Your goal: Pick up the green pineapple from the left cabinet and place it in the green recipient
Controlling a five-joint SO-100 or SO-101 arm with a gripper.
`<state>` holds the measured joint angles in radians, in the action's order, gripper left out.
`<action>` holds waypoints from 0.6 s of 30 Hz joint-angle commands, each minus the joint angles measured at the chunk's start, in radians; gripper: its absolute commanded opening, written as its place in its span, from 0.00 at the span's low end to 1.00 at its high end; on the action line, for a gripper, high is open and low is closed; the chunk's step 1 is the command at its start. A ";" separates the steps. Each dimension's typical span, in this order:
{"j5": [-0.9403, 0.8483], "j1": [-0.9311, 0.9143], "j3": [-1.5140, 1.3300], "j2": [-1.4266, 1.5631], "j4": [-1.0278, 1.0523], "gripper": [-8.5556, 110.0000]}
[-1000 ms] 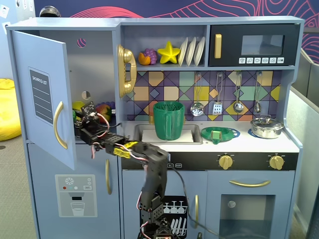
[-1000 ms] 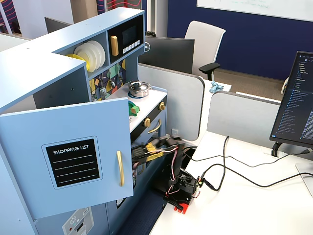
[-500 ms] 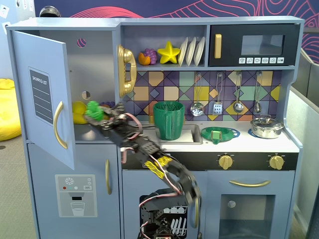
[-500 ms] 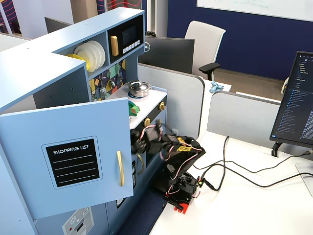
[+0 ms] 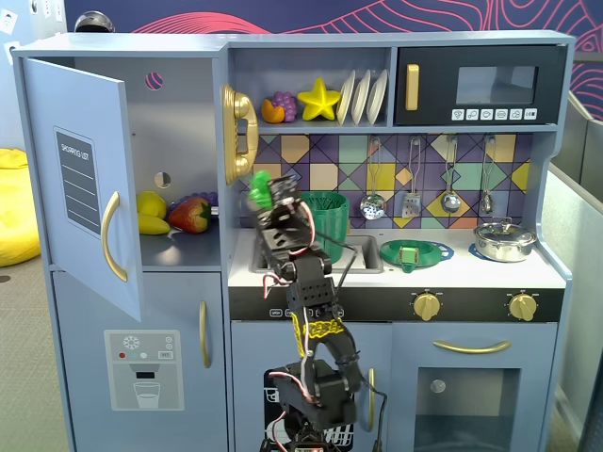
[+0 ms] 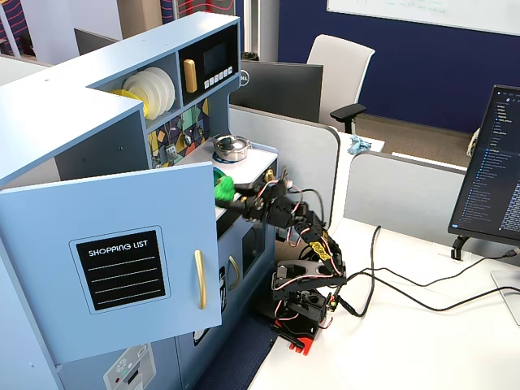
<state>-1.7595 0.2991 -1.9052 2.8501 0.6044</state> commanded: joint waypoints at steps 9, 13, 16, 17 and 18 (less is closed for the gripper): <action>0.092 -0.342 0.471 -0.621 -0.069 0.07; 0.112 -0.379 0.649 -0.824 -0.074 0.07; 0.089 -0.374 0.693 -0.908 -0.100 0.07; 0.080 -0.371 0.698 -0.930 -0.107 0.07; 0.071 -0.371 0.701 -0.951 -0.115 0.07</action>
<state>-1.6644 -0.0660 -1.3146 1.9681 0.5430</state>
